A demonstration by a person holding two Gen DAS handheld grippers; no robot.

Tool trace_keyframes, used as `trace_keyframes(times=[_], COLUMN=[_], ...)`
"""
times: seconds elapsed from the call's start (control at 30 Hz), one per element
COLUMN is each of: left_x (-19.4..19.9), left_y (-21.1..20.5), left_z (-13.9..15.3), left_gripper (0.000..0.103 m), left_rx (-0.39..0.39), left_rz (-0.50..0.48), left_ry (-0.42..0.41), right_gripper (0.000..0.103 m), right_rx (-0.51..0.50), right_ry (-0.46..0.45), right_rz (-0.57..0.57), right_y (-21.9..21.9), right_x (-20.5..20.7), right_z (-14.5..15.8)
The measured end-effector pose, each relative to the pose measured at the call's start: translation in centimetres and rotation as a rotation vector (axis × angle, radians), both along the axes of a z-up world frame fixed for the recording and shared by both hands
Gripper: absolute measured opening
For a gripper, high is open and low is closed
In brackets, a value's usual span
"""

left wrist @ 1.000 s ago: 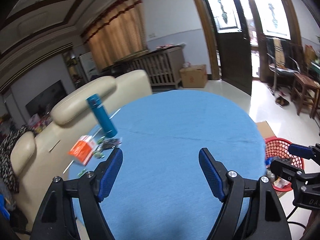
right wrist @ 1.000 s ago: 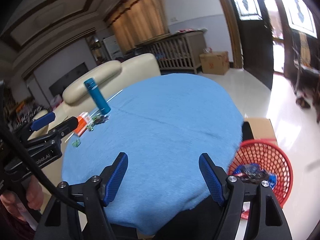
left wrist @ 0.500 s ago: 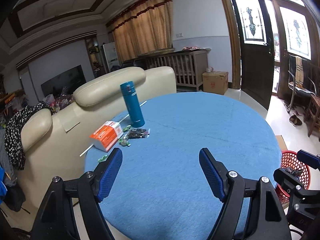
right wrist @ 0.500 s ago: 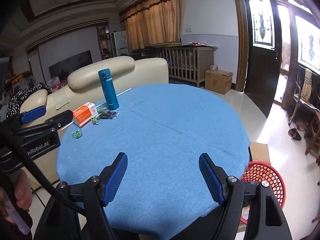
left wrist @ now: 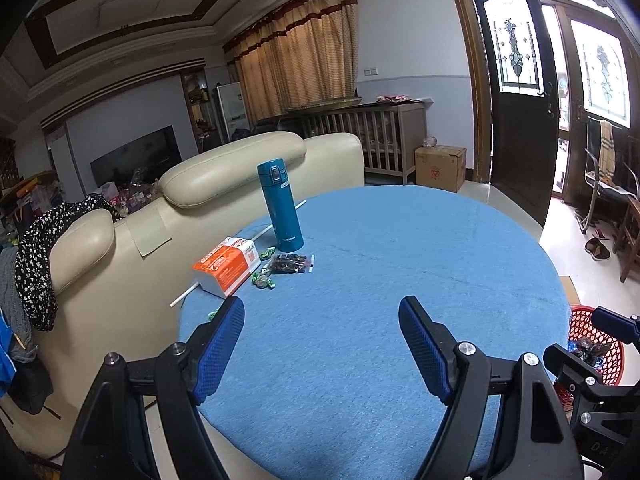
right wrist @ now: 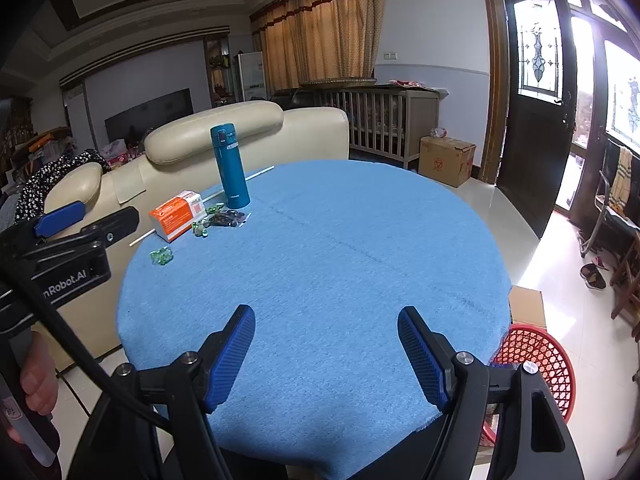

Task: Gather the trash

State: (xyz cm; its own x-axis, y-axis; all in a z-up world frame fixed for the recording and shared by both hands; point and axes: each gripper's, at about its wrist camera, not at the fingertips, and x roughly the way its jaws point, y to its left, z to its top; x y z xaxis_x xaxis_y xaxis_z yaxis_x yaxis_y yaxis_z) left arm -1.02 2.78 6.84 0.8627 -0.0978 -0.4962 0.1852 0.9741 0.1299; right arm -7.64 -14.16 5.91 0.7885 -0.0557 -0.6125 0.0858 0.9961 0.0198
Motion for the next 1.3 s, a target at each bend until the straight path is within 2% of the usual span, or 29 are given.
trace_keyframes(times=[1.3], left_x=[0.6], left_y=[2.3], left_z=[-1.3], left_gripper=[0.081], left_rx=[-0.024], left_rz=[0.011], left_ry=[0.035], right_gripper=[0.077], right_rx=[-0.009], right_ry=[0.028], right_rz=[0.012], right_y=[1.6], right_x=[1.6], right_z=[-0.6])
